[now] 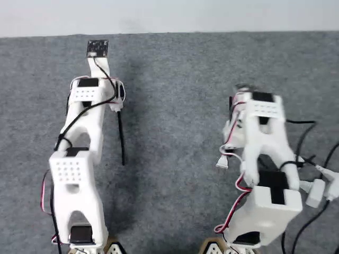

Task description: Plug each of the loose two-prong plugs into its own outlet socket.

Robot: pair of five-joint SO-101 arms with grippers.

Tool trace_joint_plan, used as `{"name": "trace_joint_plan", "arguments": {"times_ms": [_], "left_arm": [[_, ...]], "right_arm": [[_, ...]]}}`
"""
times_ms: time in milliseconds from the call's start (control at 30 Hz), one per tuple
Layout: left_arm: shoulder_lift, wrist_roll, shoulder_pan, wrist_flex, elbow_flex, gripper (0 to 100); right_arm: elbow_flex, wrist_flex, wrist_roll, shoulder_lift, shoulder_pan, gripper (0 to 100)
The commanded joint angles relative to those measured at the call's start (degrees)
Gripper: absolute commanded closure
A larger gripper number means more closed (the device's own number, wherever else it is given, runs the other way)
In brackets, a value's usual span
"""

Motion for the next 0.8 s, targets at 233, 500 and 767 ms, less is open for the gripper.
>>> {"name": "trace_joint_plan", "arguments": {"times_ms": [233, 500, 767], "left_arm": [[29.1, 0.8, 0.7, 24.3, -51.8, 82], [38.2, 1.2, 4.8, 43.3, -71.5, 100], [32.2, 17.1, 5.3, 46.0, -67.5, 99]], "right_arm": [[1.8, -2.2, -0.6, -2.8, -2.5, 79.7], [5.1, -6.3, -0.7, -2.9, -1.1, 79.7], [5.5, -10.6, -0.7, -2.9, 5.1, 84.9]]}}
